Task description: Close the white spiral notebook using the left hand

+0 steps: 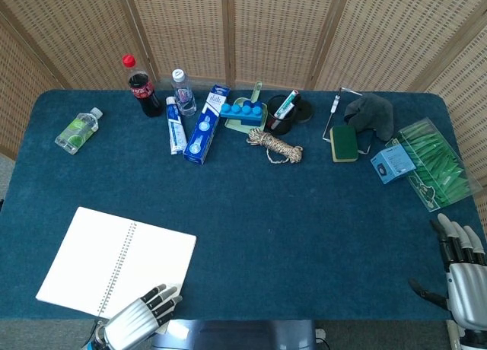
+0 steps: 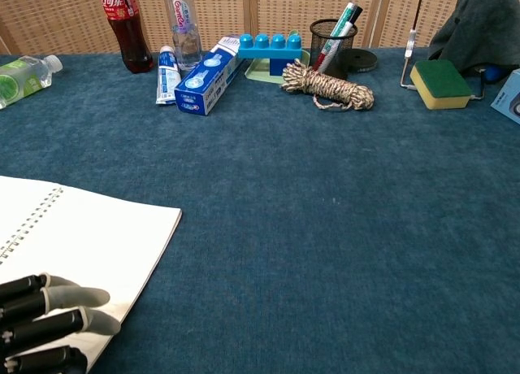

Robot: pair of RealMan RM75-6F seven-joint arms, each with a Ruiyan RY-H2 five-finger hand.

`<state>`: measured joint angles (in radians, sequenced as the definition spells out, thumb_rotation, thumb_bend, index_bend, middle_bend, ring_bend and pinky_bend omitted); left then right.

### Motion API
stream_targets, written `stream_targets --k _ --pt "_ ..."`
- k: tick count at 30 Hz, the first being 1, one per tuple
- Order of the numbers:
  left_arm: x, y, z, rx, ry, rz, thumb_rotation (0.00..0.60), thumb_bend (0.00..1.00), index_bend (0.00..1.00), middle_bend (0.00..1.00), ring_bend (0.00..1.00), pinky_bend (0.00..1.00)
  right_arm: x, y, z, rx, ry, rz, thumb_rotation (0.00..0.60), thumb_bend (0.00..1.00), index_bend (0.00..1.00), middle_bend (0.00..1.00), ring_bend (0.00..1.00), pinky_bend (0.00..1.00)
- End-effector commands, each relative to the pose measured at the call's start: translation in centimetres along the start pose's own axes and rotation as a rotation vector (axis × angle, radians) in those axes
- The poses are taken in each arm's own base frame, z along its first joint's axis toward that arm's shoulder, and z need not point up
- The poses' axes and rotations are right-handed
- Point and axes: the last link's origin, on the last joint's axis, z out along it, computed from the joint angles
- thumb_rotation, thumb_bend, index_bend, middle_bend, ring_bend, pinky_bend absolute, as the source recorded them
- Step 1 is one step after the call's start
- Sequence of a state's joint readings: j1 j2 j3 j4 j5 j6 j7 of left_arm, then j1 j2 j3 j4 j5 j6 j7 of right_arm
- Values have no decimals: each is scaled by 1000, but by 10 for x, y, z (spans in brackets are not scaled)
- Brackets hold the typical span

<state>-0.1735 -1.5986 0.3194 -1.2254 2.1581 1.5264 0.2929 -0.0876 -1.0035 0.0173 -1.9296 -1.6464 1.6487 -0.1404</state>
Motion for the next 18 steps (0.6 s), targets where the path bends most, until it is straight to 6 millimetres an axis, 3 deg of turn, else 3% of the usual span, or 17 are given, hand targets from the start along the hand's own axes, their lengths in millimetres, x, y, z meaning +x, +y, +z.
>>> stream_targets --k 1,9,18 --pt "2 -1 1 10 16 -9 600 203 505 308 210 265 0 0 0 0 0 -1 600 0 0 0 0 0" --pt "10 -9 4 52 64 -21 600 210 519 303 208 266 0 0 0 -1 -5 3 600 0 0 0 0 0" --pt "32 -34 -5 154 126 -11 600 211 498 283 200 264 1 0 -1 3 -7 10 600 0 0 0 0 0"
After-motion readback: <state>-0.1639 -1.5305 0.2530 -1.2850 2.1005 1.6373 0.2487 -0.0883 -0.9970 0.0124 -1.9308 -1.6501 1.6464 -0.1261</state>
